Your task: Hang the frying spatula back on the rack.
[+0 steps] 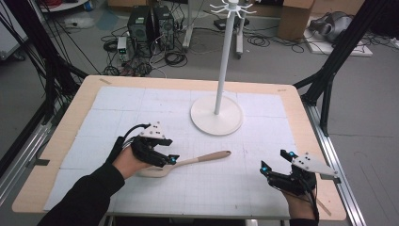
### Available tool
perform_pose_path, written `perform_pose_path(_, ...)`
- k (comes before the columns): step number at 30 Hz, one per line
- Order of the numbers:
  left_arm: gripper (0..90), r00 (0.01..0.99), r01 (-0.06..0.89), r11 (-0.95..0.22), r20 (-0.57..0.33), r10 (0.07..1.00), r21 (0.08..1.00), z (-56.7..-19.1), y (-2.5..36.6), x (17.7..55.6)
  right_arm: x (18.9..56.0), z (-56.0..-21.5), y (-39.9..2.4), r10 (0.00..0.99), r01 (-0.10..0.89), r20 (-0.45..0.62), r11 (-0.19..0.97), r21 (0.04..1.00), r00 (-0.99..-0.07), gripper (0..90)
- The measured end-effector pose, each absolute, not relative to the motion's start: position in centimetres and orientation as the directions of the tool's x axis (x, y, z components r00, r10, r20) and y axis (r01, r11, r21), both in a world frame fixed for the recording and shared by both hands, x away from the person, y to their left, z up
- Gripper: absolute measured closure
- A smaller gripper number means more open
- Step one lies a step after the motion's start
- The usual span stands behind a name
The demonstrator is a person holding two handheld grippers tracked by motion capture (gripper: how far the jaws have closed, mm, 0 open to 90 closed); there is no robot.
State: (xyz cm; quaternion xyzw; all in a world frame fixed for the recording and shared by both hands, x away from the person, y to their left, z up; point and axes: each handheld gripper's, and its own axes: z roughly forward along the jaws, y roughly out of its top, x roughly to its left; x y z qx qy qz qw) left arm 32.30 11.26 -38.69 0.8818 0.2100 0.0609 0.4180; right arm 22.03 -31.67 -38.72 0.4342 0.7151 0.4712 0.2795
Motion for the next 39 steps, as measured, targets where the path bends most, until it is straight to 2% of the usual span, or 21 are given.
perform_pose_path(3, 41.9, 0.914, 0.319, -0.618, -0.060, 0.402, 0.719, -39.2, 10.6, 32.8, 22.1, -38.7, -31.7, 0.883, 0.356, 0.008, 0.180, 0.917, -0.469, 17.5)
perform_pose_path(11, 50.8, 0.927, 0.319, -0.662, -0.079, 0.366, 0.678, -39.8, 8.7, 33.7, 22.2, -38.7, -31.8, 0.882, 0.354, 0.007, 0.182, 0.917, -0.471, 17.5)
perform_pose_path(24, 54.6, 0.944, 0.298, -0.756, -0.063, 0.323, 0.583, -41.5, 7.0, 34.1, 22.2, -38.7, -31.7, 0.881, 0.357, 0.015, 0.176, 0.917, -0.472, 17.9)
perform_pose_path(31, 59.2, 0.946, 0.294, -0.795, -0.045, 0.320, 0.530, -42.0, 5.6, 34.3, 22.2, -38.7, -31.8, 0.883, 0.362, 0.024, 0.168, 0.917, -0.470, 18.0)
perform_pose_path(39, 67.6, 0.947, 0.283, -0.808, -0.019, 0.320, 0.516, -41.9, 5.6, 34.0, 22.3, -38.8, -32.0, 0.885, 0.363, 0.025, 0.165, 0.917, -0.466, 18.3)
